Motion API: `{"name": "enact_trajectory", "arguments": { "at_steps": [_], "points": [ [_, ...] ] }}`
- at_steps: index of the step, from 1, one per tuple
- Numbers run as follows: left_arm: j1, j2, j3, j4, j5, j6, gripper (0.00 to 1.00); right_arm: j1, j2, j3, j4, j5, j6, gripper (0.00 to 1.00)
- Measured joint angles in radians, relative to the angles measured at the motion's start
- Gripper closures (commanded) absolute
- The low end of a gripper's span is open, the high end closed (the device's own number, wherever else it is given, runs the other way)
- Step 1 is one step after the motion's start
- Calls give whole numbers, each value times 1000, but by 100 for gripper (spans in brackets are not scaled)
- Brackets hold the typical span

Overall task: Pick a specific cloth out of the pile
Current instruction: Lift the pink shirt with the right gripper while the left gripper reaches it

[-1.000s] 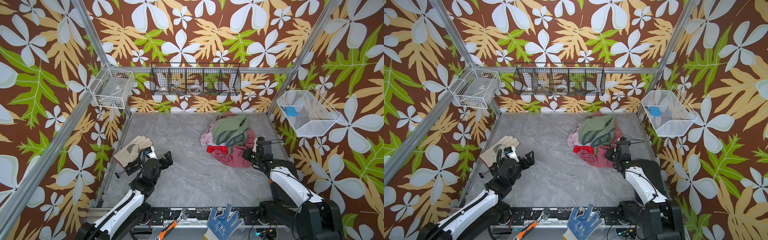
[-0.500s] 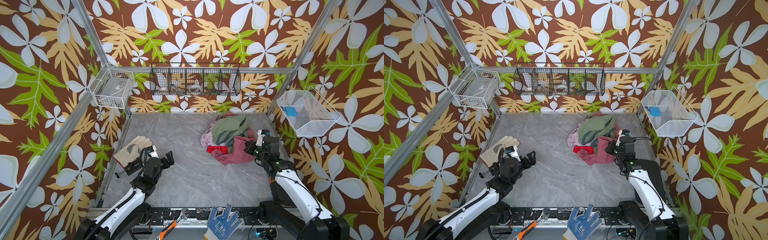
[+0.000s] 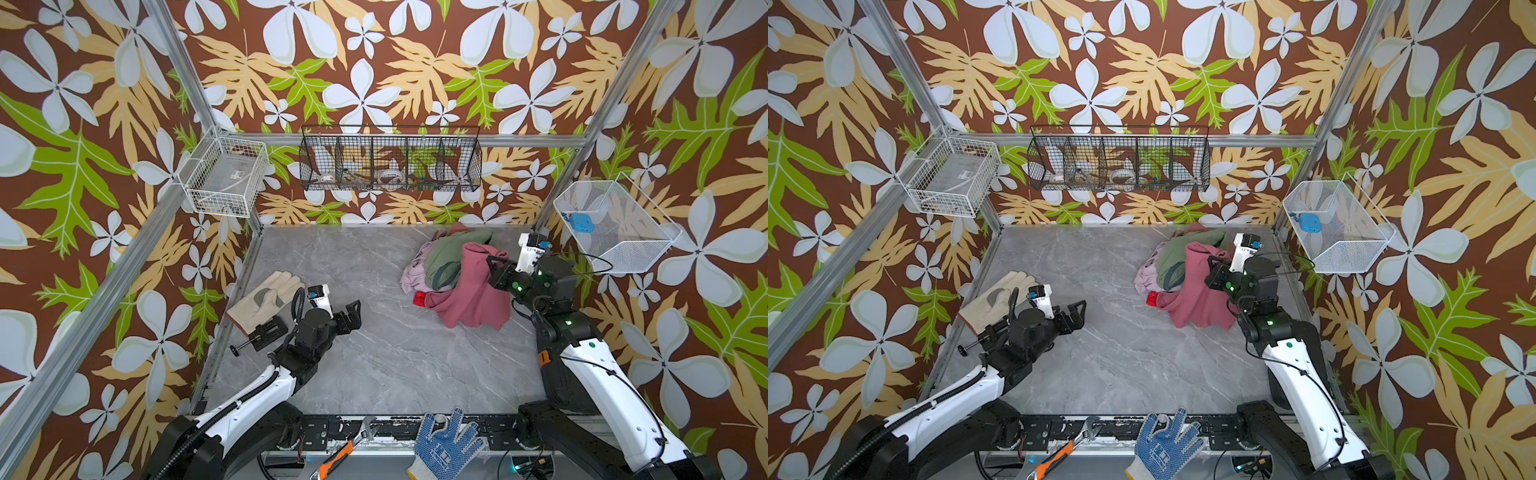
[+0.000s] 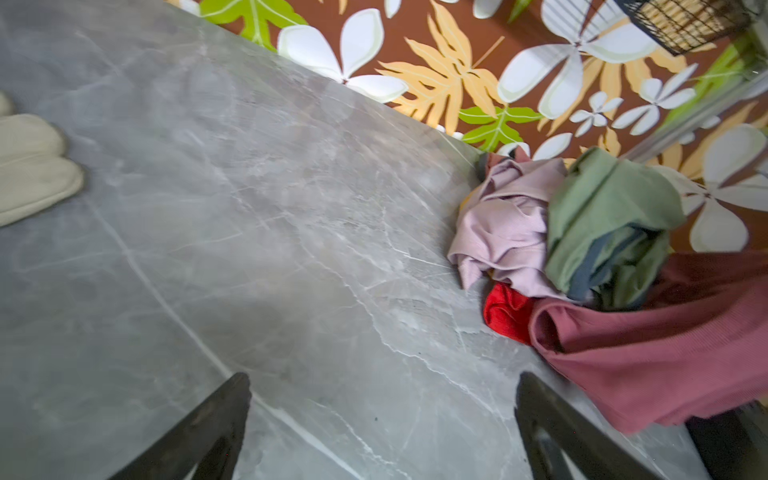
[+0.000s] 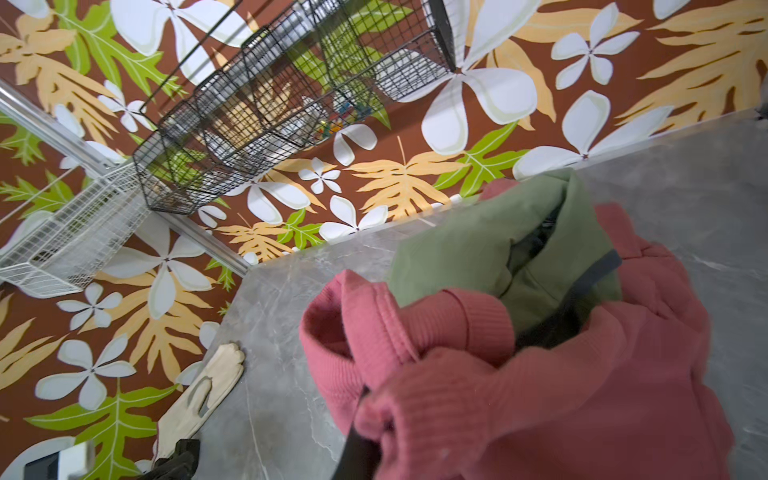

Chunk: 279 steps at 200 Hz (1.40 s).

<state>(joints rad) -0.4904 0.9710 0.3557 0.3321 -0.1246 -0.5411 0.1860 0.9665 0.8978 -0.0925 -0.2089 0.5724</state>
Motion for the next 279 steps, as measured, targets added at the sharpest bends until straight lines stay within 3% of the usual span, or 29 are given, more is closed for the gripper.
{"name": "enact_trajectory", "arguments": {
  "at_steps": [53,110,212,228,262,279],
  "points": [
    [-107,154,183,122,275,64,1,111,35,-1,63,-26,5,100],
    [-217,364,440,196,480,101,9,181,69,-20,127,-39,21,100],
    [-258,653,750,155,485,132,11,183,21,-60,144,-82,22,100],
    [-262,698,807,146,489,143,25,183,8,-70,144,-83,22,100],
    [-288,776,907,78,518,154,100,182,2,-64,99,-46,11,100],
    [-312,761,900,61,493,178,100,182,0,-44,34,-3,-6,100]
  ]
}}
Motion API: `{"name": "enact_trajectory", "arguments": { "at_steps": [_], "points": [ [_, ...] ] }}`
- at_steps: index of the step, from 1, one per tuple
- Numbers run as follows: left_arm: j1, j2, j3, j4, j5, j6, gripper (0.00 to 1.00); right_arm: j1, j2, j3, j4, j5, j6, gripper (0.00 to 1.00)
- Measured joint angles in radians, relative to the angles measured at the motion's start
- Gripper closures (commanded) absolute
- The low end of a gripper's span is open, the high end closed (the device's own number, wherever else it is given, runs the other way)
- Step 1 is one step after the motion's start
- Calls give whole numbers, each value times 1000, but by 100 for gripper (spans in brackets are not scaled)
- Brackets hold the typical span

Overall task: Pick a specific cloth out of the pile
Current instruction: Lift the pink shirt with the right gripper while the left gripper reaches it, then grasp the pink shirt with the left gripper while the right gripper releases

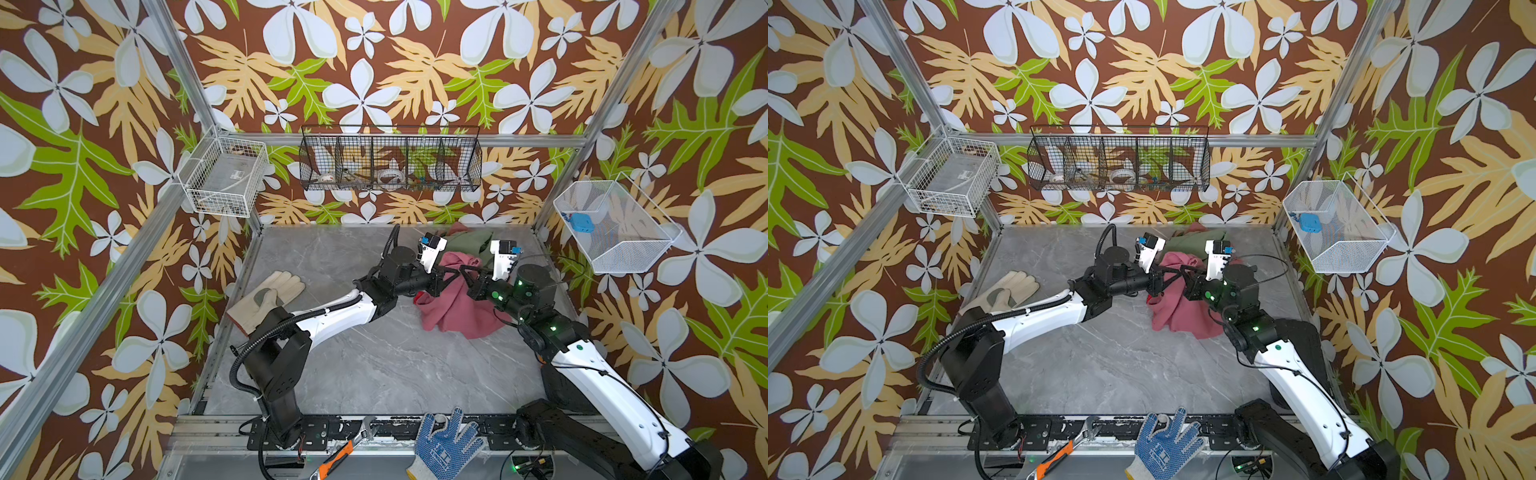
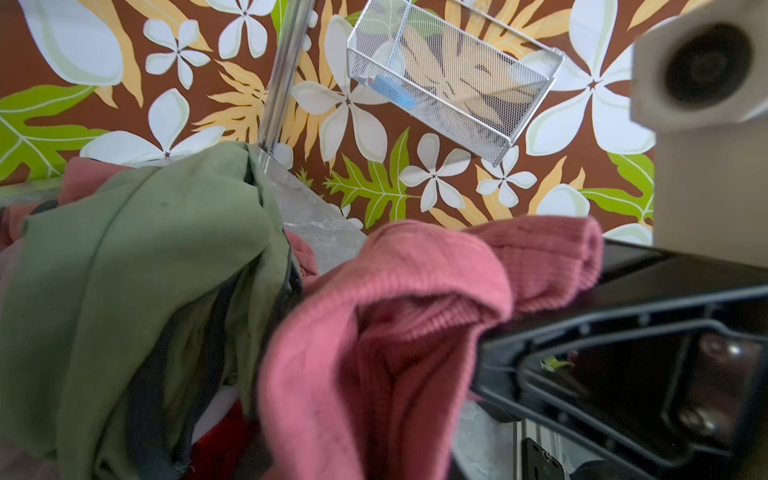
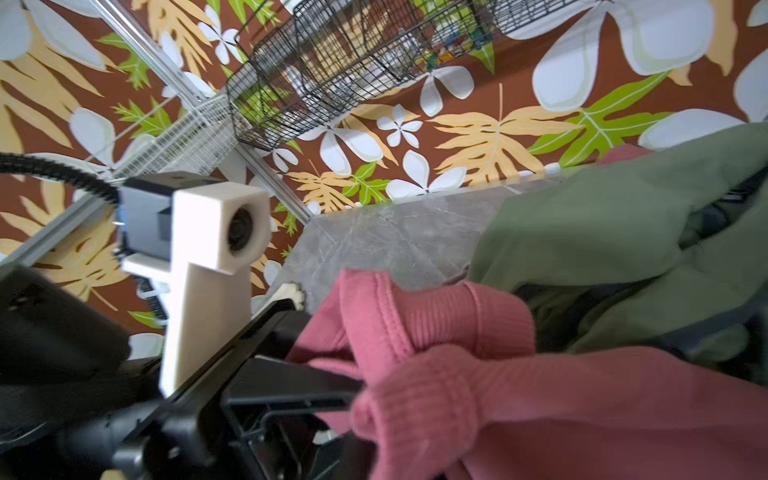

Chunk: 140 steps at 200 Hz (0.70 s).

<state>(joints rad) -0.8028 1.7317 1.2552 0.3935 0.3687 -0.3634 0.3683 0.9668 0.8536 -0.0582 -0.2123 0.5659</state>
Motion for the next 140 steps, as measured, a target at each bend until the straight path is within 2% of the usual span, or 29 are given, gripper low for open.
{"name": "enact_trajectory", "arguments": {
  "at_steps": [17,23,29,46,67,107,140],
  "points": [
    [-21,-44,-37,5,-32,1,100,3,-6,15,-49,39,-21,100],
    [-23,-62,-52,9,-39,1,100,4,-10,18,-62,50,-24,96],
    [-24,-78,-63,13,-48,-3,100,4,-13,18,-71,60,-27,88],
    [-24,-105,-71,13,-57,-18,100,7,-24,18,-91,95,-27,54],
    [-24,-130,-50,8,-76,-36,100,-7,-50,12,-159,251,-27,33],
    [-23,-186,-35,-36,-101,-54,100,-53,-113,3,-256,398,-27,12],
    [-23,-246,-18,-114,-159,-21,100,-122,-171,-37,-296,429,-26,8]
  ]
}}
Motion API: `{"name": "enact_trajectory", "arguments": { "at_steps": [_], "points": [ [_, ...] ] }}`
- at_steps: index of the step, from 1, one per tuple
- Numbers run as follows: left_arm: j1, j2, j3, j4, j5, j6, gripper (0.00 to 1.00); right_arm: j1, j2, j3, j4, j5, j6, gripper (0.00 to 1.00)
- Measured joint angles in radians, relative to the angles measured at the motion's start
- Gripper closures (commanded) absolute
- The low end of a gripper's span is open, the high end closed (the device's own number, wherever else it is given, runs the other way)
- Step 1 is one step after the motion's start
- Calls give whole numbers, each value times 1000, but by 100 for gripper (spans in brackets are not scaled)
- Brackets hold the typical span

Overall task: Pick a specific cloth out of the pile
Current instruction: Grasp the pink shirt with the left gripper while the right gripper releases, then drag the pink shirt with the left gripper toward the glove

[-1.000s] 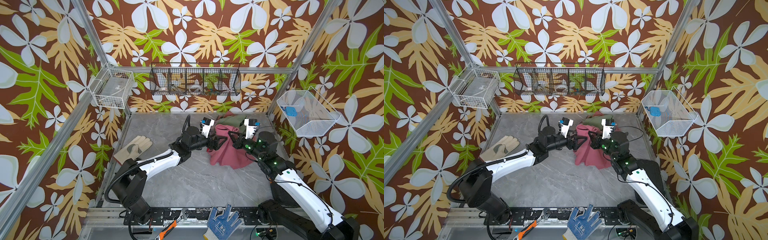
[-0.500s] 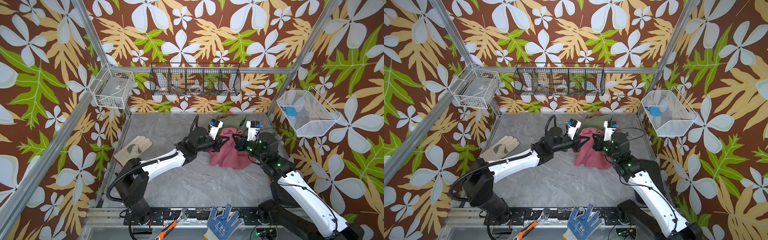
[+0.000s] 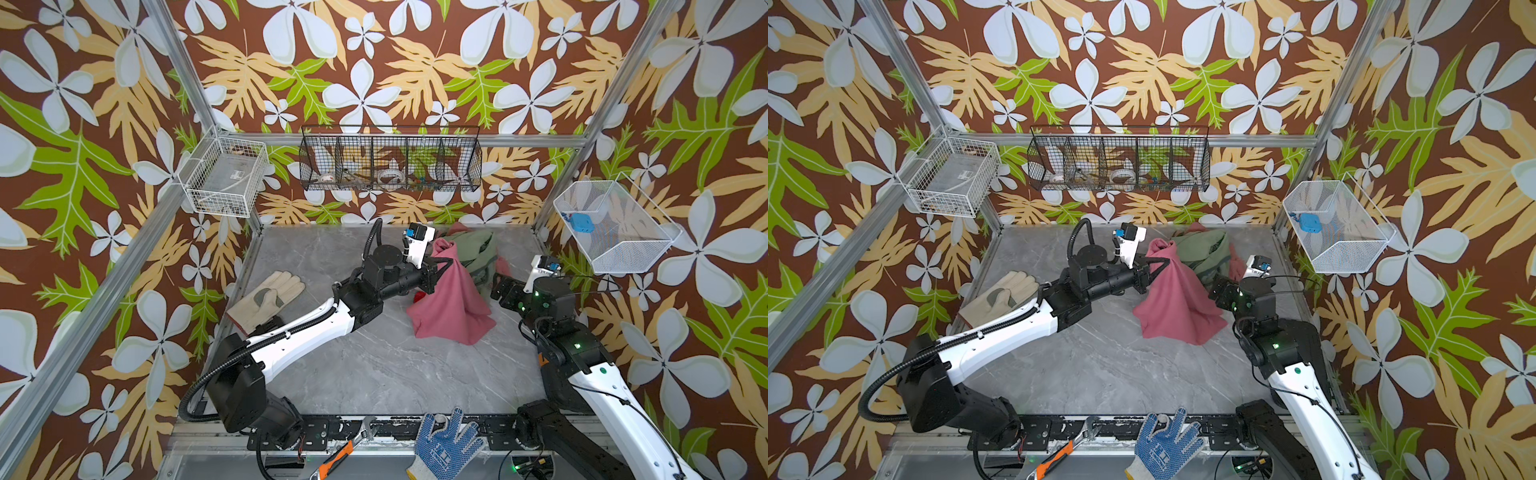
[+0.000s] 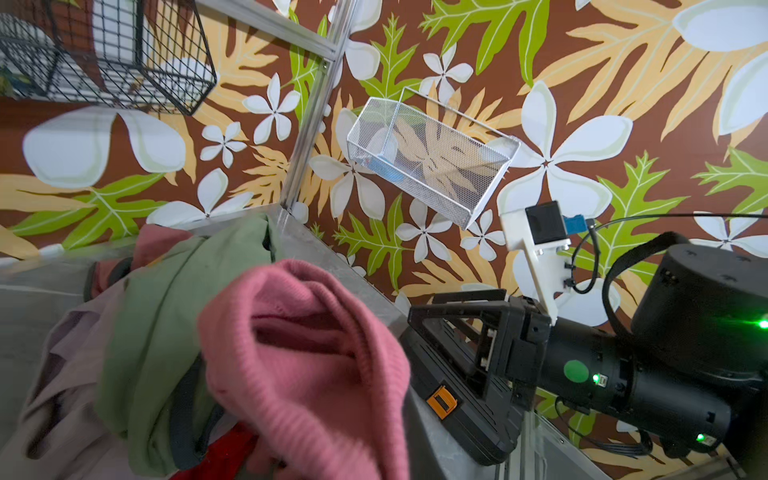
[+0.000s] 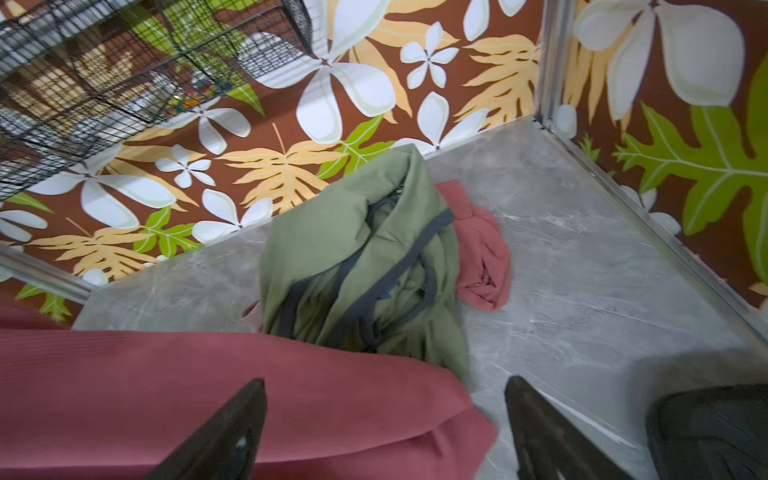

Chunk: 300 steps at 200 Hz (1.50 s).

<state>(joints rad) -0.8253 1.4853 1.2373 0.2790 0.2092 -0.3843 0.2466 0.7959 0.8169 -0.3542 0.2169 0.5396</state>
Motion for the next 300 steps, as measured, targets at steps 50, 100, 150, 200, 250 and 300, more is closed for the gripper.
{"name": "enact_trajectory", "arguments": {
  "at_steps": [50,100,150,200,250,300],
  "points": [
    [45,-107,-48,-73,-51,41,100,-16,-35,-56,-13,8,2,5],
    [127,-257,-153,-153,-80,47,100,-14,-37,-101,4,-44,0,5],
    [258,-409,-261,-293,-141,78,100,-14,-43,-114,11,-90,2,6],
    [411,-520,-283,-433,-167,133,100,-14,-53,-124,13,-106,4,7],
    [535,-498,-287,-536,-203,176,100,-14,-52,-138,24,-115,14,8],
    [577,-452,-240,-583,-273,208,100,-14,-60,-138,23,-114,14,10]
  ]
}}
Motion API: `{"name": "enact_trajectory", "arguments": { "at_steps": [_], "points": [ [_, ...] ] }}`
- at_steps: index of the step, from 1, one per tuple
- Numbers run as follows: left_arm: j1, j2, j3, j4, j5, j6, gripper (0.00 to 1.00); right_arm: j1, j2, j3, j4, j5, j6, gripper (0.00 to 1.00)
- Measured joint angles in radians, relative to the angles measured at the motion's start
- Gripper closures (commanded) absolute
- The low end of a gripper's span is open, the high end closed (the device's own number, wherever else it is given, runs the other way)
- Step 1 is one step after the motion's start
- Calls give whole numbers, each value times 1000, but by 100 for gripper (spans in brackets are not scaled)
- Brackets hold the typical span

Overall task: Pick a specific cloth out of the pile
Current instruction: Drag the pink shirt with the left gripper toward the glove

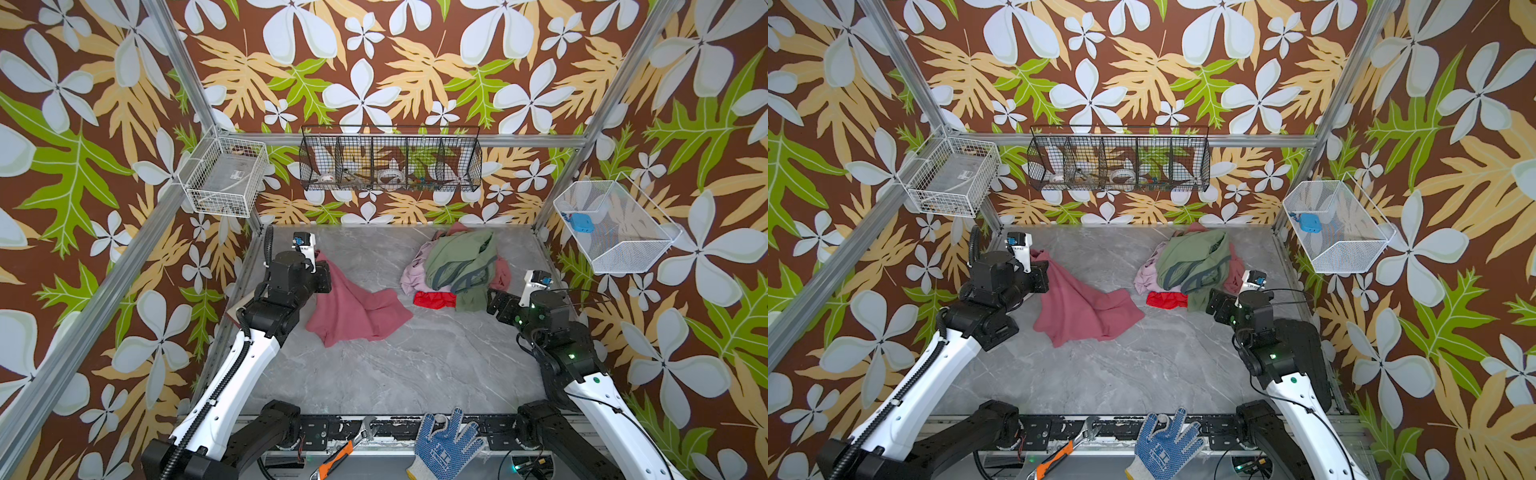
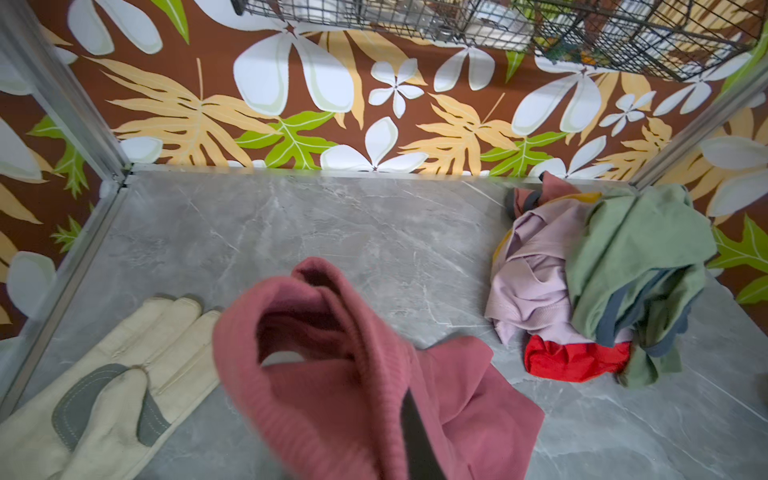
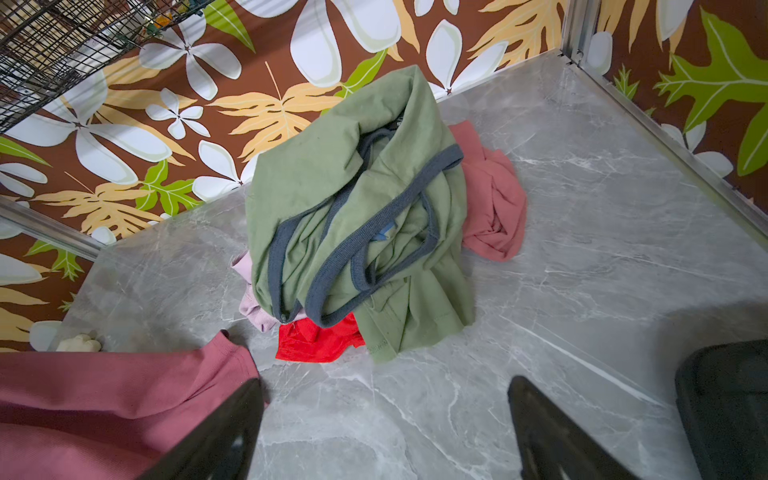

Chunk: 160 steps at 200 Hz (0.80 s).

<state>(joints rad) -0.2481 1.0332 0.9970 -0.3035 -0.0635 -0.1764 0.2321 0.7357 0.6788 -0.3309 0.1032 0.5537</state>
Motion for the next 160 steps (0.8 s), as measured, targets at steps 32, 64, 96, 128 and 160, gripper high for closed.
{"name": "enact_trajectory", "arguments": {
  "at_steps": [32,64,96,128,160],
  "points": [
    [11,4,20,-12,-51,21,100,0,-3,-3,-10,3,-1,10],
    [38,20,53,-27,-86,47,100,0,-5,-5,-20,9,-8,10],
    [42,45,76,-30,-91,51,100,0,1,-10,-21,9,-12,11],
    [42,58,85,-31,-52,44,100,0,6,-11,-20,9,-13,12],
    [28,67,57,-25,-12,17,100,0,19,-14,-19,5,-12,14]
  ]
}}
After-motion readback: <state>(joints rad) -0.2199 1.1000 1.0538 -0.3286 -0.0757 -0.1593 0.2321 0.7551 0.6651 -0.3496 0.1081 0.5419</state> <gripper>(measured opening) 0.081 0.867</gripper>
